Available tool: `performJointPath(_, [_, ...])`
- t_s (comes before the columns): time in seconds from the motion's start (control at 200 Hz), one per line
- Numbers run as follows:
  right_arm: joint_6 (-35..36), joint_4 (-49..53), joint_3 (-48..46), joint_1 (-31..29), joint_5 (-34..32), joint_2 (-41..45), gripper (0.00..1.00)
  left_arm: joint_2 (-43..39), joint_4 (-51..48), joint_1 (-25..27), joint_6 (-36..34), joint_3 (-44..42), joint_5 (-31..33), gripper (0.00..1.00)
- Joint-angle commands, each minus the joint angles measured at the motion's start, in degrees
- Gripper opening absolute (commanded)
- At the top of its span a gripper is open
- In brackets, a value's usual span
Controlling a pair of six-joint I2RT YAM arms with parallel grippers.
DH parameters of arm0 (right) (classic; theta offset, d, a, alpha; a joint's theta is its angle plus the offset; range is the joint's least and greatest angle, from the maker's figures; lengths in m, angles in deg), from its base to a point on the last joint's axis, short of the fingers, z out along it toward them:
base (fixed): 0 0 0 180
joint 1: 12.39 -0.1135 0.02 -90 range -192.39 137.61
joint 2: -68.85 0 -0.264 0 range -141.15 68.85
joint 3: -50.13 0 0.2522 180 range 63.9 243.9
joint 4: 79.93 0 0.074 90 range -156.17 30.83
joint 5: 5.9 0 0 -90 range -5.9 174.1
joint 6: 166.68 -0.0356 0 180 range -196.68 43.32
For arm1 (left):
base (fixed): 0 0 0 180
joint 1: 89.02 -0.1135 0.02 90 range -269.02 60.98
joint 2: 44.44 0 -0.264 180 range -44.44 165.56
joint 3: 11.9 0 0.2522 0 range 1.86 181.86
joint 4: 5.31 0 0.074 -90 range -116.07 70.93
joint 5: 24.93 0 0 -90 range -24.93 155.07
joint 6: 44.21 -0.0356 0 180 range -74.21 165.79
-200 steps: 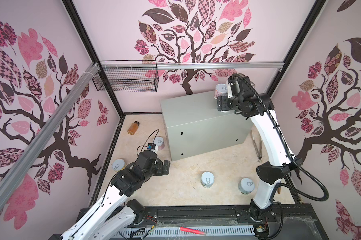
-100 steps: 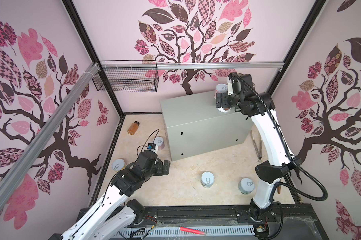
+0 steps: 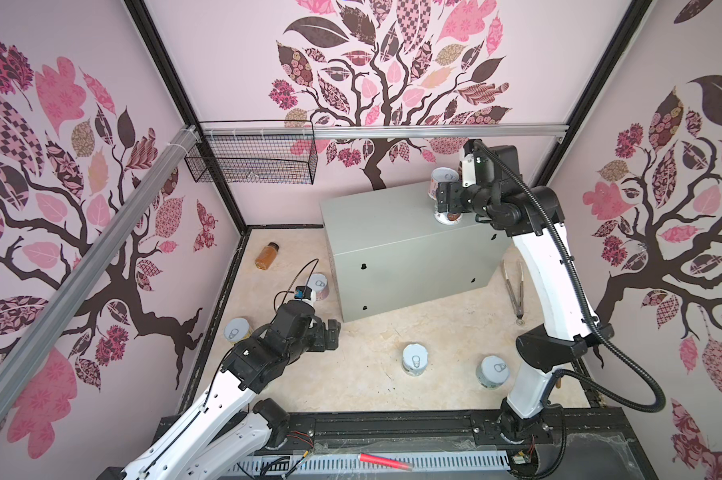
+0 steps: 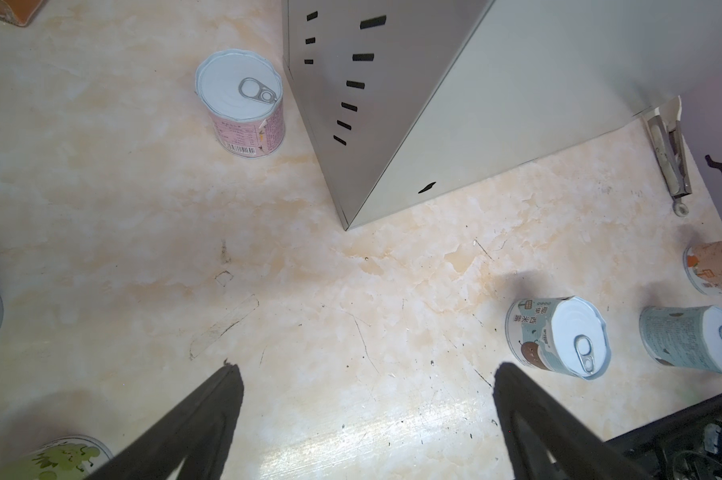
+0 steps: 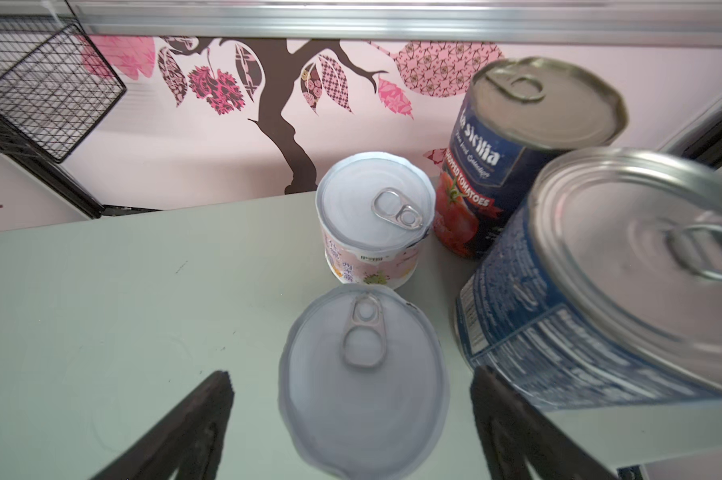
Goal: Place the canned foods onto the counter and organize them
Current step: 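Lower the pale green can onto the cabinet top with the right gripper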
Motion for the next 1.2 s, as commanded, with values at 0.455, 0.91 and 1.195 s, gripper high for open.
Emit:
performJointPath(0.455, [-3.7,-7.08,-9.96,-9.17,1.92,4.79,0.63,0.41,0.41,0.23,-0.45,-1.34,0.88,0.98])
performJointPath(0.91, [-3.6,-8.36,-6.96,-8.83,-0.74,-3.64,0.62,0.42,0.4,0.27,-0.53,-1.34,0.79,0.98])
performJointPath(1.195, [-3.01,-6.86,-5.01,-5.92,0.38,-5.89,0.62,0.34,0.35,0.24,-0.5,-1.21,0.98,0.98])
